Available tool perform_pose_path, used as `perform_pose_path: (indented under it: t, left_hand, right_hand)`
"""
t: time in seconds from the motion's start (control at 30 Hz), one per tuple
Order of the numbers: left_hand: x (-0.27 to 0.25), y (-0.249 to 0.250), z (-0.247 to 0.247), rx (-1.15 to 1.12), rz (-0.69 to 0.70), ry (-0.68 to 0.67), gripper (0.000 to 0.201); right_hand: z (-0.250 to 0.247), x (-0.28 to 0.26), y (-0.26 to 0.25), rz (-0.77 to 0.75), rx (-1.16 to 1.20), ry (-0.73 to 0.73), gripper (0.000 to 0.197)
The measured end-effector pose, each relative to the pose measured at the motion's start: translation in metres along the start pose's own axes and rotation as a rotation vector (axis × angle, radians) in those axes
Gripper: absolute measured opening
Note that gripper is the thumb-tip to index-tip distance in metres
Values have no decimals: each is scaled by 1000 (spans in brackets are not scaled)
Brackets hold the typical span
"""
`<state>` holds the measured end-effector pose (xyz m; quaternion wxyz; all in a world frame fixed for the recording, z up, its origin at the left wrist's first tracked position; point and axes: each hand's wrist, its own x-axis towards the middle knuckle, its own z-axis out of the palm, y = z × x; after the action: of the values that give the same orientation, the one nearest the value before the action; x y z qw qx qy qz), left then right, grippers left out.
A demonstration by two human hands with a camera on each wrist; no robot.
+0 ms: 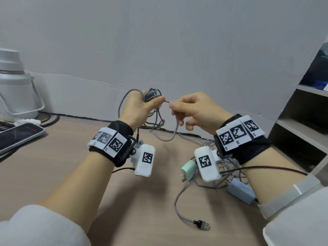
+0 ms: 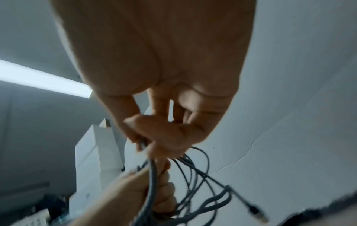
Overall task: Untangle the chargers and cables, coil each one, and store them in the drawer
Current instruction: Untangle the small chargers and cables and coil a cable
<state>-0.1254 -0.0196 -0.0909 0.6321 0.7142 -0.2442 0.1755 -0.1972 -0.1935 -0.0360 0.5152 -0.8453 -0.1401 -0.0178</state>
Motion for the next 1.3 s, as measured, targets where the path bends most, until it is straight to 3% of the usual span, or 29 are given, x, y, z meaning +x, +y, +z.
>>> perform_pose_path:
  t: [0.1, 0.17, 0.43, 0.57, 0.77, 0.93, 1.03, 1.1, 1.2, 1.3]
  left_hand:
    - [1, -4, -1, 6, -15, 19, 44]
    - [2, -6, -1, 1, -31, 22, 47]
    - [-2, 9, -2, 59, 27, 41, 38]
    - [1, 7, -6, 102, 49, 66, 38]
    - [0, 6, -4, 143, 61, 97, 42]
    - [0, 6, -5, 136, 46, 119, 44]
    - [4, 6, -15, 88, -3, 191, 35]
    - [8, 0, -21, 29, -47, 183, 40]
    - [9, -7, -18, -197, -163, 109, 45]
    - [8, 0, -16, -411, -292, 103, 42]
  right_hand:
    - [0, 8, 3, -18, -220, 194, 9]
    - [-4, 15, 8, -24, -375, 263, 26]
    - [-12, 36, 16, -17, -855, 430, 30]
    - [-9, 37, 16, -11, -958, 396, 41]
    - [-3, 33, 14, 173, -945, 223, 26]
    - [-8, 35, 21, 298, -932, 270, 16]
    - [-20, 37, 36, 340, -637, 325, 23]
    - [-26, 35, 41, 305, -512, 369, 31]
    - [-31, 35, 44, 188, -585, 451, 35]
    - [-30, 38, 45, 111, -470, 527, 35]
